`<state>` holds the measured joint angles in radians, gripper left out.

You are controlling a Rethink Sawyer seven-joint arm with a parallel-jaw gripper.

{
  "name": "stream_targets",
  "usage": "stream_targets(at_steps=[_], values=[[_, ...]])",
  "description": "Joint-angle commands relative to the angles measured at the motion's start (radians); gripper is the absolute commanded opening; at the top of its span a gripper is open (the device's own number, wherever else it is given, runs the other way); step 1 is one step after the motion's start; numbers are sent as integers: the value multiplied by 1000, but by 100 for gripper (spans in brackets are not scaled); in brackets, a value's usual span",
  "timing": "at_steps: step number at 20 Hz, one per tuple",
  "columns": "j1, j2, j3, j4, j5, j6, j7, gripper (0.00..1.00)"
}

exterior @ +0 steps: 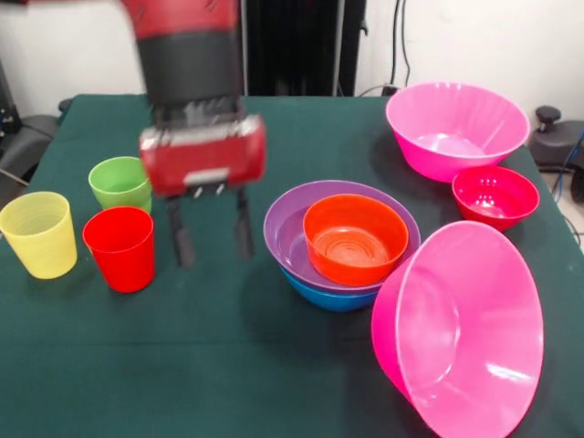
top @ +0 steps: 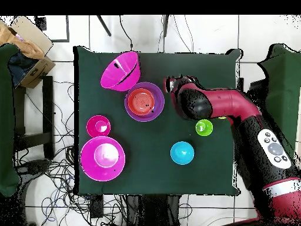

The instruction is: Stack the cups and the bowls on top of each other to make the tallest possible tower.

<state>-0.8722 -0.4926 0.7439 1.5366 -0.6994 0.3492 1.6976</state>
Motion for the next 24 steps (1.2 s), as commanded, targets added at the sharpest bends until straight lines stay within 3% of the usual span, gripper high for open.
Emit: stream_targets(at_steps=[1, 2, 3, 4, 7, 10, 12, 13, 16, 24], values=[[-200, 397, 277, 136, -206, -74, -493, 100], [-258, 482, 352, 144, -262, -85, -555, 100], [-253, 494, 366, 137, -327, -131, -511, 100], [-230, 474, 356, 129, -346, -160, -452, 100], [-211, 443, 354, 125, -308, -116, -418, 100], [-111, 286, 273, 115, -291, -86, -259, 100], [-88, 262, 254, 108, -287, -93, -210, 100], [-77, 251, 243, 106, -290, -122, -173, 0], [-85, 272, 265, 90, -255, -82, -200, 0], [-13, 298, 294, -24, -200, -10, -253, 0]])
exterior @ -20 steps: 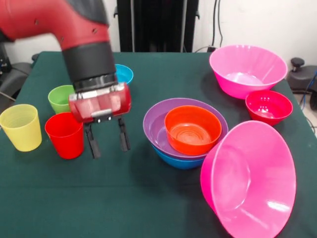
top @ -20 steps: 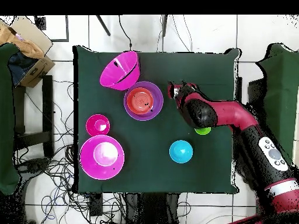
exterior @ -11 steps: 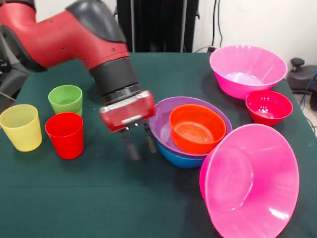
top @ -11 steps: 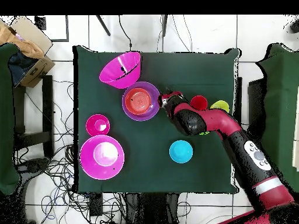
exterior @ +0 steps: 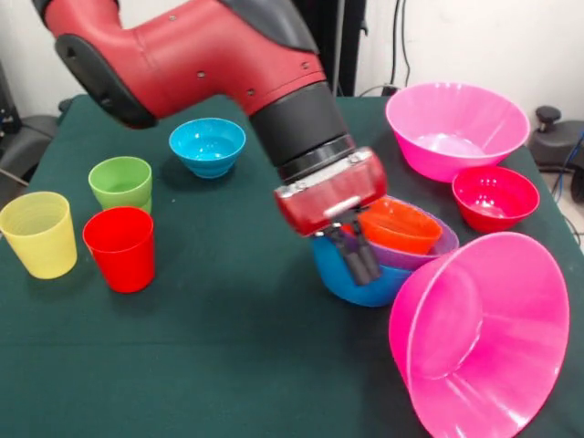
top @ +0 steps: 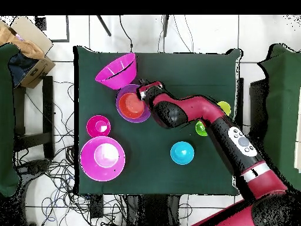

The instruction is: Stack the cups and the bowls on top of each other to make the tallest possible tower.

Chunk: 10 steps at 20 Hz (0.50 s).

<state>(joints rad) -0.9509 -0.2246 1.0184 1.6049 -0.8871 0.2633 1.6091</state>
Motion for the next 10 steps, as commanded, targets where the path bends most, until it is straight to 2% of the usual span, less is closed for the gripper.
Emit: stream_targets(at_steps=[1, 3, 6, 10], values=[[74, 40, 24, -109, -13, 73, -171, 0], [99, 48, 27, -147, -15, 75, -177, 0], [160, 24, -4, -208, -27, 48, -108, 0], [248, 20, -64, -317, 66, 66, 66, 0]])
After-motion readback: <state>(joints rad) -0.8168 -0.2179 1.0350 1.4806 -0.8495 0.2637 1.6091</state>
